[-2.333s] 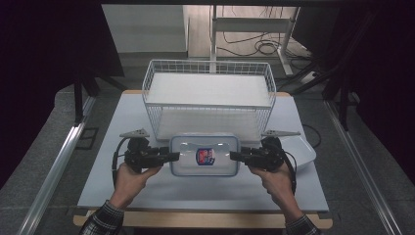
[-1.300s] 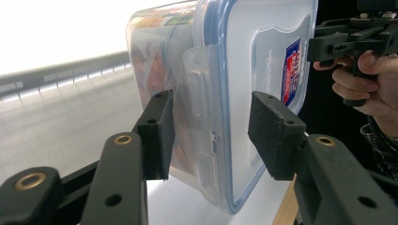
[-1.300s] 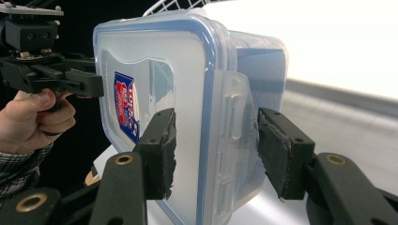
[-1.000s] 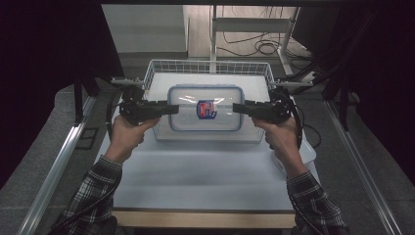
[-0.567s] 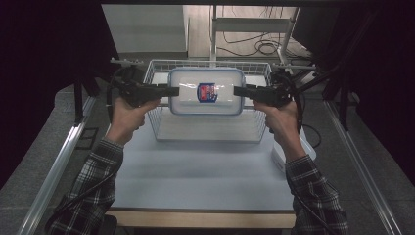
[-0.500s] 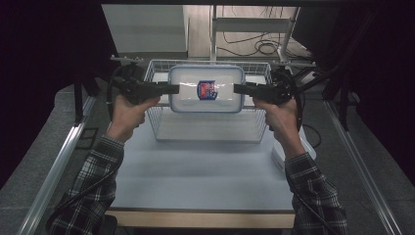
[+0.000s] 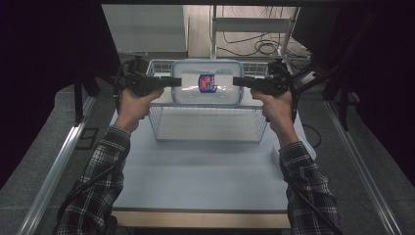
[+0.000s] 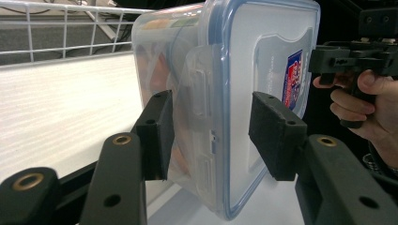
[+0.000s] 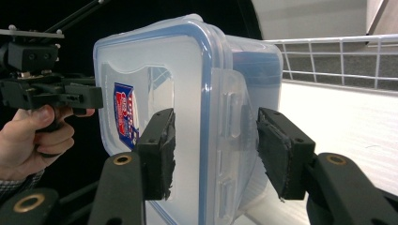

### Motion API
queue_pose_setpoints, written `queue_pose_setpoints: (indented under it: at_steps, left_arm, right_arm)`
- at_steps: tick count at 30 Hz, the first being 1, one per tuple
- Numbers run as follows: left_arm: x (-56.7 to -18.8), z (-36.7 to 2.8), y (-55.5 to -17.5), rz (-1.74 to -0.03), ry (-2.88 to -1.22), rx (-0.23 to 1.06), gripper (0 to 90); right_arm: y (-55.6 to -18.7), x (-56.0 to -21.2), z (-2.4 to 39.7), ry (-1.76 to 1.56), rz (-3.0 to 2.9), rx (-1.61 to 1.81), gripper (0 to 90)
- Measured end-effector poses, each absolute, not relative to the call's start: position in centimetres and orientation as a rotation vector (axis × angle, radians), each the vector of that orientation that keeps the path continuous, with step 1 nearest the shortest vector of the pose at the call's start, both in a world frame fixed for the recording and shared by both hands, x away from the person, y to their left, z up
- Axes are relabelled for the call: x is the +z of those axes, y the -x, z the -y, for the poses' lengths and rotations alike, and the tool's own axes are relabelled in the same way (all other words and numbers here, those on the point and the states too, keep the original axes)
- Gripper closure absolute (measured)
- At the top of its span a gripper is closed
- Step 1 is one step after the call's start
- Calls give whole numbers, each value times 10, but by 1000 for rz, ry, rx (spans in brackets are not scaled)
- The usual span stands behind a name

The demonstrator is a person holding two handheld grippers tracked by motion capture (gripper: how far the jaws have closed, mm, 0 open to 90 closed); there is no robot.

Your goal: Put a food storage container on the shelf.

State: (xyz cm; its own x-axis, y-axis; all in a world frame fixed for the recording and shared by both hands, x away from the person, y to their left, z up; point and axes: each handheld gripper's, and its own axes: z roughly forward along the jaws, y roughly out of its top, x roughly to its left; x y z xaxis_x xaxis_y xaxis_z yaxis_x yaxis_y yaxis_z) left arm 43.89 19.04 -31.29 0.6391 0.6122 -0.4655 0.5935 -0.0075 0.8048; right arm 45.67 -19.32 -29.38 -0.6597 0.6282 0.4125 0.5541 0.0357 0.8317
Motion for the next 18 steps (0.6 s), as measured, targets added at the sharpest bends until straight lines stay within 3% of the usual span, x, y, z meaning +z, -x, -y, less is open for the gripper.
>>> queue_pose_setpoints:
  at_steps: [12, 15, 18]
  left_arm:
    - [-317, -185, -444, -991, -1681, 121, 463]
    - [-318, -182, -444, -1000, -1705, 151, 509]
    - [-322, -178, -446, -1022, -1726, 167, 492]
  right_arm:
    - [-467, -300, 193, -1350, -2168, 1734, 476]
    - [-467, -300, 193, -1357, -2173, 1720, 469]
    - [-468, -302, 192, -1378, -2162, 1683, 445]
